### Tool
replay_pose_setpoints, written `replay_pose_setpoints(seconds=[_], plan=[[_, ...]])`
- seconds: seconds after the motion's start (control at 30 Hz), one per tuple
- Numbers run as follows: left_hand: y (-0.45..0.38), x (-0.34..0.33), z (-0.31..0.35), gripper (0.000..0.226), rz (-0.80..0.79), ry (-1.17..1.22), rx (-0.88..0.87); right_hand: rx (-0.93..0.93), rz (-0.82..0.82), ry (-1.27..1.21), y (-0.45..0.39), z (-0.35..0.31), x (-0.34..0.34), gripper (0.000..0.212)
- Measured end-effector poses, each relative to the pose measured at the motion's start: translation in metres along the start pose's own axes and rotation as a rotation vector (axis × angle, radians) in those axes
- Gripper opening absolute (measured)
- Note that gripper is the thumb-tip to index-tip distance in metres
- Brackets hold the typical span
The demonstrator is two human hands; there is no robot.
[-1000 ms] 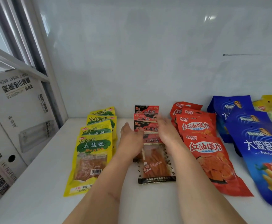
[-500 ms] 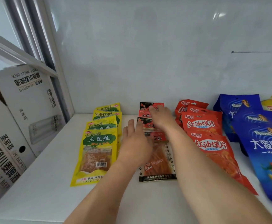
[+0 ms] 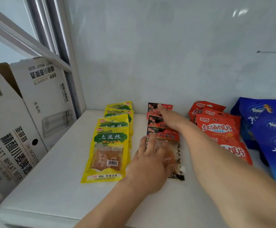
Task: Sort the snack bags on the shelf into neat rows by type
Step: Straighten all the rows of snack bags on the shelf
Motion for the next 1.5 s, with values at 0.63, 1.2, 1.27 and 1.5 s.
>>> replay_pose_setpoints(seconds=[0.63, 1.2, 1.27, 1.5], plan=[[-0.004, -0.002, 0.004, 0.052, -0.058, 0.088, 0.071, 0.097, 0.115, 0.140, -0.031, 0.021, -0.003, 0.091], [-0.025, -0.026, 0.000, 0.096, 0.001, 0.019, 0.081, 0.075, 0.050, 0.255, -0.031, 0.030, -0.026, 0.066], [-0.022, -0.022, 0.000, 0.074, -0.033, 0.033, 0.105, 0.069, 0.047, 0.264, -0.027, 0.029, -0.025, 0.063], [-0.017, -0.014, 0.002, 0.061, -0.005, 0.059, 0.120, 0.193, 0.235, 0.314, 0.000, 0.018, -0.020, 0.057]])
Point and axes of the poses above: each hand's wrist, its own y-axis away from the middle knuckle, its own x-axis out of the back of the hand, z = x × y, the point moved 2 cm from there along -y, towards the middle knuckle, and after that the axes turned 15 degrees about -y, right-handed, at the moved point
